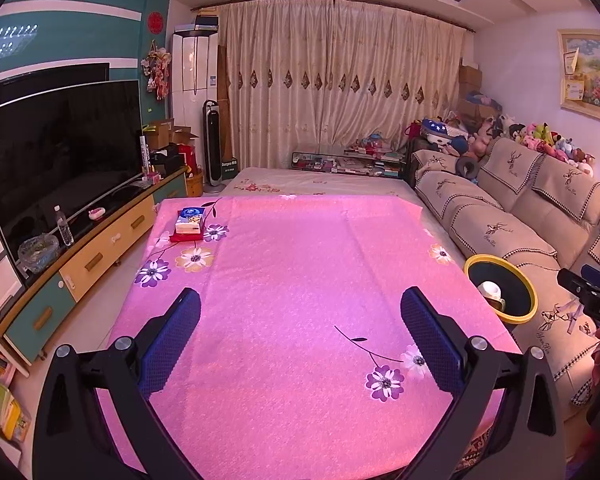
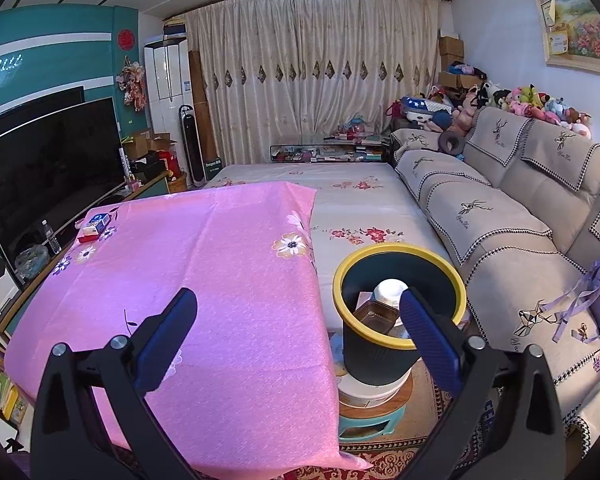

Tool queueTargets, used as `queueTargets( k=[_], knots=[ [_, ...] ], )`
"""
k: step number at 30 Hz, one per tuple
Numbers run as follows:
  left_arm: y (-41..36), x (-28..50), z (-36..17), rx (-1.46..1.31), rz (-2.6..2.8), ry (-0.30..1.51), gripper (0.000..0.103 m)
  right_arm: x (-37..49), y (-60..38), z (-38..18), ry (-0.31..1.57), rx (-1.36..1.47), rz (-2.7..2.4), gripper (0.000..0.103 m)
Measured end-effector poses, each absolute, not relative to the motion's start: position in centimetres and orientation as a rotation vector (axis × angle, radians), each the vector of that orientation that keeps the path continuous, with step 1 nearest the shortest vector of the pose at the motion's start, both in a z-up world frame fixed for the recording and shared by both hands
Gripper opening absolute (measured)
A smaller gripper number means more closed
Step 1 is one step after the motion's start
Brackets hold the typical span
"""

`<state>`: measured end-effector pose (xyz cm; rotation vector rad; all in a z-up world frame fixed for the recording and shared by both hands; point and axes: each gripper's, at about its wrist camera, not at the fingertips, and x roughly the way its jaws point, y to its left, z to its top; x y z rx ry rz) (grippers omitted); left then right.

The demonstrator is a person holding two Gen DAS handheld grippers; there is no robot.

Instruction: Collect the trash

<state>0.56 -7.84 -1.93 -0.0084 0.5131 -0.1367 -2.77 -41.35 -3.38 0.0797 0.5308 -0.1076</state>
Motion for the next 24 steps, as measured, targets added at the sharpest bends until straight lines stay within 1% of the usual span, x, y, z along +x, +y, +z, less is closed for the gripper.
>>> queueTargets(
  k=[24],
  knots=[
    [-7.77, 0.72, -1.86, -0.013, -0.135, 0.528, 0.098, -2.53, -41.42, -3.46, 0.530, 0.095, -0.092, 0.096]
  ],
)
